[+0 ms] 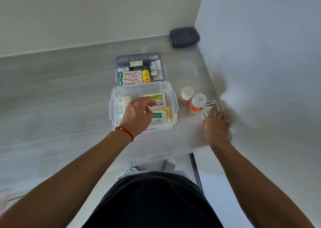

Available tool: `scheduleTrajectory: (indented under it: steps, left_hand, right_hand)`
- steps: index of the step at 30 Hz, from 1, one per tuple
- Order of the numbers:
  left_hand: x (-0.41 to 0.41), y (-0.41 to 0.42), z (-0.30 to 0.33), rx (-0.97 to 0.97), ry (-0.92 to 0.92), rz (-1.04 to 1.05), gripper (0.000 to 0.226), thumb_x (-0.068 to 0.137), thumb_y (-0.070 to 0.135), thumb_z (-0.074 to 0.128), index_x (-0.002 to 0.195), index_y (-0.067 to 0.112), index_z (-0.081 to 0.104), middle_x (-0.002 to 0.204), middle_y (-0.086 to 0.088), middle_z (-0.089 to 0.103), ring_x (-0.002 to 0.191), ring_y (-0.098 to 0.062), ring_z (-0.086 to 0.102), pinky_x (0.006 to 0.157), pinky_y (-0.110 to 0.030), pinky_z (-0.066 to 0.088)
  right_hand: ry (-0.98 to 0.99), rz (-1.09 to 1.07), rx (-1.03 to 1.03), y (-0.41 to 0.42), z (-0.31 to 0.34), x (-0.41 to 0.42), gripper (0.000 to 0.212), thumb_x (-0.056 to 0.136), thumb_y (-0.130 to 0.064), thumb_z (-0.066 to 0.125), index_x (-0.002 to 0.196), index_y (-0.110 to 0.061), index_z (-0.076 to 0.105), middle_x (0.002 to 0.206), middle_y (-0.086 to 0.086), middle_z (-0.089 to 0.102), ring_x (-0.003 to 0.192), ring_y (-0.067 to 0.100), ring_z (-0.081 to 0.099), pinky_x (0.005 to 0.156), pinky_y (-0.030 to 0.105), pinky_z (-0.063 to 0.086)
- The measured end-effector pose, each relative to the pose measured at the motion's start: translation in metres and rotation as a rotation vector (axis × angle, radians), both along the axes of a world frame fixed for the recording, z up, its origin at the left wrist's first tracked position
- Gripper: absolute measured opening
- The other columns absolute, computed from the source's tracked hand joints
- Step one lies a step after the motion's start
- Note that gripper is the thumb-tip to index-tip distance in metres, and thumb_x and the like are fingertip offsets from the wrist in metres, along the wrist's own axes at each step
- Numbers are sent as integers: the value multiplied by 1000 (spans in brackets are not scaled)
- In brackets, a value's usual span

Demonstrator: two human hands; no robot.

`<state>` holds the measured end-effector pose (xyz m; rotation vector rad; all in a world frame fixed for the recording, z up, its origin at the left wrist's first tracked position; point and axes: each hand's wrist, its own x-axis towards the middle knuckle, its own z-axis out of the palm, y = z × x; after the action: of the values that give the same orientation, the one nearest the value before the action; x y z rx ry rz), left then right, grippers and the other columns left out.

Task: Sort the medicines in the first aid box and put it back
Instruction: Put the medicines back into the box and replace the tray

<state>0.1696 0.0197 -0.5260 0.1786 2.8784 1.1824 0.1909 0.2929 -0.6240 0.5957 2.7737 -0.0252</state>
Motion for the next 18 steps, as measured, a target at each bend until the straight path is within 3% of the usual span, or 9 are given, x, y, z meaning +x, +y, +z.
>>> scheduleTrajectory:
  steps: [5, 10, 14, 18]
  left_hand:
    - [2, -5, -2, -17, -8, 25, 31, 86, -8, 50, 101, 8, 73, 104, -5, 74, 98, -18, 68, 82, -19, 54]
    - [2, -10, -5, -17, -26, 21, 30, 87, -6, 51, 102, 8, 73, 106, -6, 74, 101, -20, 69, 85, -24, 56]
    - [-2, -17, -3, 6, -63, 50, 31, 87, -5, 52, 104, 10, 74, 105, -2, 74, 100, -15, 68, 82, -9, 48]
    - [-11, -32, 4, 50, -100, 84, 30, 86, -5, 54, 101, 12, 74, 99, 3, 73, 89, -8, 66, 72, 1, 43]
  right_hand:
    - [8, -46, -23, 3, -4, 5, 72, 104, -29, 49, 162, -5, 15, 141, 31, 44, 127, 46, 47, 101, 51, 40]
    - [40, -114, -64, 6, 14, 25, 74, 105, -32, 48, 162, -3, 13, 140, 31, 42, 127, 46, 43, 98, 54, 42]
    - [127, -82, -91, 11, 47, 41, 74, 104, -31, 51, 162, -5, 14, 144, 31, 38, 127, 47, 41, 99, 59, 42]
    - [307, 119, -151, 12, 89, 44, 74, 101, -26, 55, 161, -4, 19, 143, 30, 39, 124, 49, 41, 97, 62, 40]
